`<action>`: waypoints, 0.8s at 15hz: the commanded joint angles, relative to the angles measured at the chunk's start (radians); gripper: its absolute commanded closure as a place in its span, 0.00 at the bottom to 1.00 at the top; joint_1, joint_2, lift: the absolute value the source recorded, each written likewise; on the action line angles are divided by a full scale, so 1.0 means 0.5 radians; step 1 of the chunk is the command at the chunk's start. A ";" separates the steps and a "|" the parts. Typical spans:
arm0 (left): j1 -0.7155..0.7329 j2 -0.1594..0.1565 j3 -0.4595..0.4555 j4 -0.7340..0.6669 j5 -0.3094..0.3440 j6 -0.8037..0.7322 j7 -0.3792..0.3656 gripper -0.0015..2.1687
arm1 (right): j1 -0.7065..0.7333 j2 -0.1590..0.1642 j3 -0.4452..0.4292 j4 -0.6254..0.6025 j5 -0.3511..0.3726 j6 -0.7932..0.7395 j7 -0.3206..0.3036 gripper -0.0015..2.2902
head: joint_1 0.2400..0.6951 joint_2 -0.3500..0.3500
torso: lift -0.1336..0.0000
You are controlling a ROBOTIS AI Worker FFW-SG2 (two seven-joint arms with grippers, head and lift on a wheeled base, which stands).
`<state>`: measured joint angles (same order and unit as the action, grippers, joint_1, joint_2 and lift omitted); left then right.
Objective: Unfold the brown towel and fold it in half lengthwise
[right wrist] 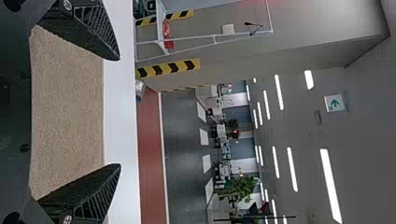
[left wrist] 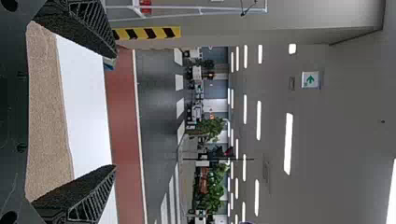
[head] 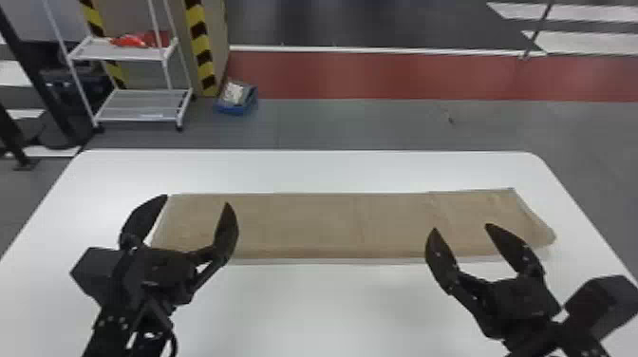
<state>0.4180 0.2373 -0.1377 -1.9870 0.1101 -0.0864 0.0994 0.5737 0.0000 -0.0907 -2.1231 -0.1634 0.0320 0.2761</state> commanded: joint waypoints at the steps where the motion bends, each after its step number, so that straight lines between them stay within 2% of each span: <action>1: -0.041 0.007 0.039 0.041 0.034 0.000 -0.009 0.02 | 0.021 0.002 0.062 0.009 0.032 -0.053 -0.015 0.03 | 1.00 0.46 | 0.07; 4: -0.133 0.032 0.104 0.145 0.145 -0.006 -0.009 0.02 | -0.018 0.002 0.089 0.040 0.094 -0.078 -0.071 0.03 | 1.00 0.52 | 0.07; 6: -0.173 0.050 0.104 0.219 0.154 -0.086 0.001 0.02 | -0.080 0.002 0.111 0.098 0.143 -0.072 -0.086 0.03 | 1.00 0.55 | 0.07; 9: -0.232 0.105 0.104 0.286 0.252 -0.105 0.007 0.02 | -0.163 0.002 0.163 0.175 0.238 -0.059 -0.086 0.03 | 1.00 0.59 | 0.07; 12: -0.281 0.136 0.125 0.345 0.292 -0.105 0.004 0.02 | -0.264 0.002 0.151 0.233 0.238 0.002 -0.095 0.03 | 1.00 0.62 | 0.07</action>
<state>0.2916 0.2991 -0.0818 -1.8304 0.2426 -0.1407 0.1021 0.4670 0.0000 -0.0122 -2.0203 -0.0445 0.0178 0.2310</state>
